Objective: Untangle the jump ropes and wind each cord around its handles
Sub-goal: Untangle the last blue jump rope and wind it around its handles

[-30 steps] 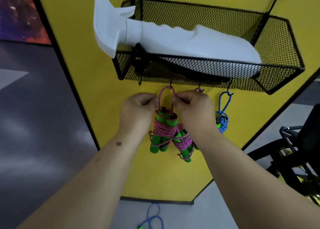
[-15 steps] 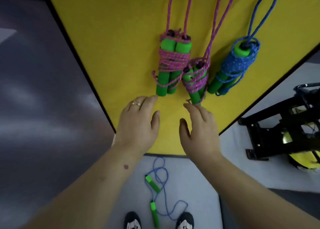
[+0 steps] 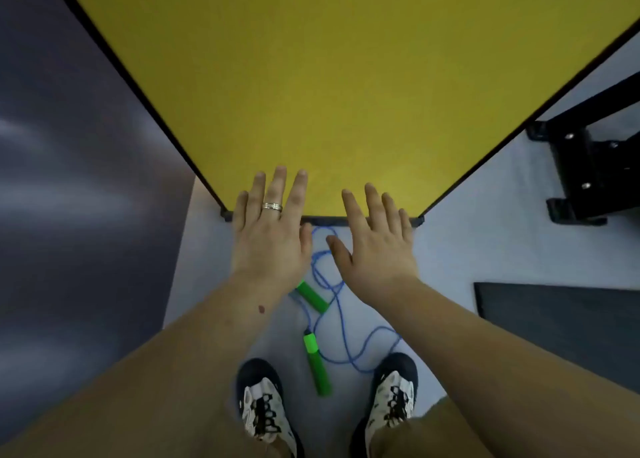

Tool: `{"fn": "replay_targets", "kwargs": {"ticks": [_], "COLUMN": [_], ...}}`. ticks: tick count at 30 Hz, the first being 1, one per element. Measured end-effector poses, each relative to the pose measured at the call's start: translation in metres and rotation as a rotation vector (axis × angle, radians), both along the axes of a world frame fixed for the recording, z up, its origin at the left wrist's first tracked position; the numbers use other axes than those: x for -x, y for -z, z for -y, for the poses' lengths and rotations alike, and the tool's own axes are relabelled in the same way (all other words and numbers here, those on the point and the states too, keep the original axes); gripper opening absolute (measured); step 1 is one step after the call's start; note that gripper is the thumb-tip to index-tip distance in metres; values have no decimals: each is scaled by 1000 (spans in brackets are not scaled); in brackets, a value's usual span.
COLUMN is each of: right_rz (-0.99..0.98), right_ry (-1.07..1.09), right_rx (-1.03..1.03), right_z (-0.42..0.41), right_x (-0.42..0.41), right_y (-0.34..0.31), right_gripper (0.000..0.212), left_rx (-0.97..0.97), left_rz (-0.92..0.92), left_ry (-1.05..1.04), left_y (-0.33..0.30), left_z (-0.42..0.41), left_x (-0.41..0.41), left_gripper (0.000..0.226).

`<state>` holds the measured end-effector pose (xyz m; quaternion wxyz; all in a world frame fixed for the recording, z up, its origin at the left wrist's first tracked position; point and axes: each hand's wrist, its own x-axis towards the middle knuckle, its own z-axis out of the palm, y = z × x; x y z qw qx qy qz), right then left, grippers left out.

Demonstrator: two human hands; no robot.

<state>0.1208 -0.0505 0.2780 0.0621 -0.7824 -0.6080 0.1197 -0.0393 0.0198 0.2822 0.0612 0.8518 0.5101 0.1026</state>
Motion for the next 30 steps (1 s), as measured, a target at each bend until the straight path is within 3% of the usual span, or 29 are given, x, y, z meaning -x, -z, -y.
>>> {"fn": "replay_targets", "kwargs": {"ticks": [6,11,18,26,30], "right_rz": [26,33,32,44,-30], "right_ry": [-21,-56,-128,-268,-234], "right_rx": [189,310,522,768,822], "right_z": [29,68,87,28,8], "right_x": [14,38,54,61,61], "right_y": [153,235,302,371,378], "right_gripper": [70,70,63,61,45], "left_rx": [77,141,172,238,274], "left_rz": [-57,-133,-142,-94,-116], "left_ry": [-52,-85,-105,-100,-153], "left_y": [145,219,263,288,293], "left_z": [24,69,100,89,83], "left_x": [15,44,69,57,68], "left_gripper": [83,84,87,86,86]}}
